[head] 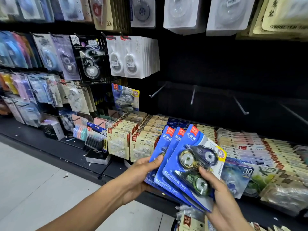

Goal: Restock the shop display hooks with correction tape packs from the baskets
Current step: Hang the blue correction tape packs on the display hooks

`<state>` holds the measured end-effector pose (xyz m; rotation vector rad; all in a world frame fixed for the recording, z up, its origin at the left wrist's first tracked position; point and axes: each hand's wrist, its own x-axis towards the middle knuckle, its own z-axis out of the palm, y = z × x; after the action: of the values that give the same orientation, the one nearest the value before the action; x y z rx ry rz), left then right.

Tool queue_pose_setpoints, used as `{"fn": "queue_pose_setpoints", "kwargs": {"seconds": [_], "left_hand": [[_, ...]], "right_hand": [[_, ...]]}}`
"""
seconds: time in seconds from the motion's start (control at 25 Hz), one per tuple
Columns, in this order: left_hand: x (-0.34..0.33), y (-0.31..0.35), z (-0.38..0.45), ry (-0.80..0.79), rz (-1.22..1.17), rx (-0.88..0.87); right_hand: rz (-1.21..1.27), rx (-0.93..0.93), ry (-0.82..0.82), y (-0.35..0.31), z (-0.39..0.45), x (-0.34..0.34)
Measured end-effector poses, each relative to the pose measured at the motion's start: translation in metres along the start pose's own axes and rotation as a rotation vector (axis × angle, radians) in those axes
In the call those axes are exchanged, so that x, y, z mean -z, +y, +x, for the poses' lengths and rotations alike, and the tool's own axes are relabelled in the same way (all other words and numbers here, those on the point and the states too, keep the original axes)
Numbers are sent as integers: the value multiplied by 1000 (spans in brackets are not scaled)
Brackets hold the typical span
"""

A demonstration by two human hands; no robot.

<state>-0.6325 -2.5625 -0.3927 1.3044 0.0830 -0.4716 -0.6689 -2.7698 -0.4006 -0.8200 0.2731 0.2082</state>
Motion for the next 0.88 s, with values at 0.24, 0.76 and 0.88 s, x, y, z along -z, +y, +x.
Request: {"fn": "queue_pose_setpoints", "kwargs": {"seconds": [0.24, 0.76, 0.88], "left_hand": [[32, -5, 13, 298, 66, -200], [178, 119, 77, 771, 52, -582], [183, 114, 85, 776, 60, -567]], "right_hand": [[-79, 15, 57, 3, 12, 5], [-330, 100, -1, 24, 44, 51], [-259, 119, 82, 16, 35, 34]]}}
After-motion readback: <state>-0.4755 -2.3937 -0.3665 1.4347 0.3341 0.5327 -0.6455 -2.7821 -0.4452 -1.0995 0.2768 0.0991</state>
